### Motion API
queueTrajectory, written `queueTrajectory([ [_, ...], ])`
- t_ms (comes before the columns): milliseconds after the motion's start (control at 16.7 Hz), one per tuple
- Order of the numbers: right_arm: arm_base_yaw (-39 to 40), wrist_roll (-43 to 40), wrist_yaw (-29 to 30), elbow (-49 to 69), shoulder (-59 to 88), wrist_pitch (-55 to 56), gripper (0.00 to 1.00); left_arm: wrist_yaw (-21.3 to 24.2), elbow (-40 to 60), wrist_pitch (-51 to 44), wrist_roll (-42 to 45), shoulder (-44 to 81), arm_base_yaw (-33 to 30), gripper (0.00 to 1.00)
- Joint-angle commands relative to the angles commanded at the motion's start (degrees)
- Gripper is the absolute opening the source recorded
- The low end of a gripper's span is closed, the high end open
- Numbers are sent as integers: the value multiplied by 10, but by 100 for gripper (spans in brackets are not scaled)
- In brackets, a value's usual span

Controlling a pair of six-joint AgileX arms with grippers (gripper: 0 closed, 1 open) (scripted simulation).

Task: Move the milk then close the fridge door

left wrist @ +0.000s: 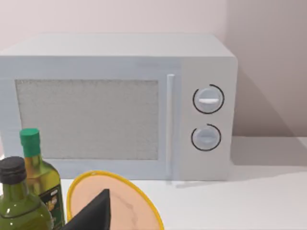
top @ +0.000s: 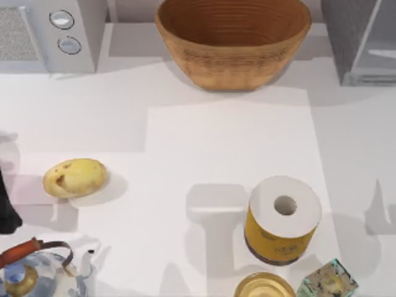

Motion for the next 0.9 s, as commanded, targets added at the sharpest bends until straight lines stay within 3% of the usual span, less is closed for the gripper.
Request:
queueTrajectory([
  [900,-3,3,7,236,-293,-594,100,0,0,0,0,0,0,100],
])
